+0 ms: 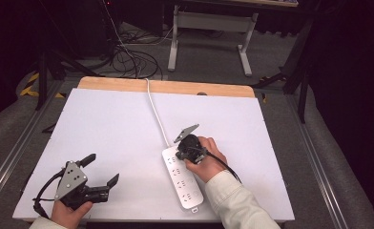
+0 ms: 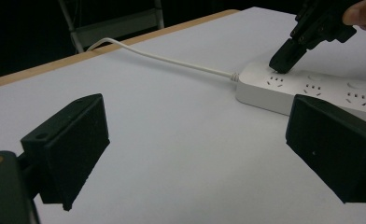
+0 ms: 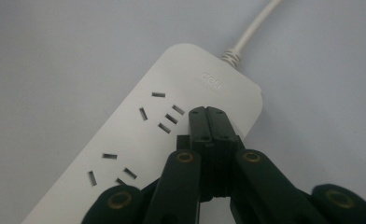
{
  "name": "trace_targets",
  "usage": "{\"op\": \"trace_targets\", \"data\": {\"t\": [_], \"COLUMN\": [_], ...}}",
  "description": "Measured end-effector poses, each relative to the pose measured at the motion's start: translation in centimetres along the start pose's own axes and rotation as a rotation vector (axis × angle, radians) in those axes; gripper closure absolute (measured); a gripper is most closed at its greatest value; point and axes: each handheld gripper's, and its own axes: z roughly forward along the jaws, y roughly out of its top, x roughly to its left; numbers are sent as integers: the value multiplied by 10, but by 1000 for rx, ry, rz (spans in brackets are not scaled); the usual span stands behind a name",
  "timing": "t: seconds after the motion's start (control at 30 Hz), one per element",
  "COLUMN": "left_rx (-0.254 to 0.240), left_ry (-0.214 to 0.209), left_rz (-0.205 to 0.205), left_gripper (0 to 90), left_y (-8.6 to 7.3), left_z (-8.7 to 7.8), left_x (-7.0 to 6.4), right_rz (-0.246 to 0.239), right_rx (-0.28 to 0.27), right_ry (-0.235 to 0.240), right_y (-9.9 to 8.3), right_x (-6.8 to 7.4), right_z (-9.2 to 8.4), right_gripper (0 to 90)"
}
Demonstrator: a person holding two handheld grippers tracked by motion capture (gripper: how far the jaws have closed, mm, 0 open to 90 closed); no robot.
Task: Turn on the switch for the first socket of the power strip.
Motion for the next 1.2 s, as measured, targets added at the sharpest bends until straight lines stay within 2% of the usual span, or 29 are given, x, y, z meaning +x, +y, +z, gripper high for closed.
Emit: {"op": "trace_targets", "data": {"t": [0.27, 0.37, 0.47, 0.5, 0.53, 0.57, 0.6, 0.7, 0.97, 1.2], "left_rx": [1, 1, 0, 0, -2, -2, -2, 0, 0, 2], "left_ry": [0, -1, -1, -1, -1, -1, -1, -3, -1, -3], "left_rz": [0, 1, -5, -3, -6, -9, -9, 1, -9, -6], "left_gripper": [66, 66, 66, 66, 66, 66, 66, 66, 66, 66], "left_y": [0, 0, 0, 0, 0, 0, 0, 0, 0, 0], "left_z": [0, 0, 0, 0, 0, 0, 0, 0, 0, 1], "left_x": [0, 1, 1, 1, 1, 1, 1, 1, 1, 1], "right_rz": [7, 31, 16, 11, 21, 21, 22, 29, 5, 6], "right_rx": [-7, -41, -60, -88, -152, -152, -185, -197, -227, -256], "right_ry": [5, 31, 12, 21, 51, 51, 51, 45, 17, 9], "right_y": [-1, -4, -5, -5, -5, -5, -5, -4, -1, -2], "right_x": [-1, -5, -6, -6, -5, -5, -3, -2, 5, 5], "right_z": [0, -2, -6, -9, -16, -16, -23, -27, -42, -51], "right_gripper": [900, 900, 900, 900, 900, 900, 900, 900, 900, 900]}}
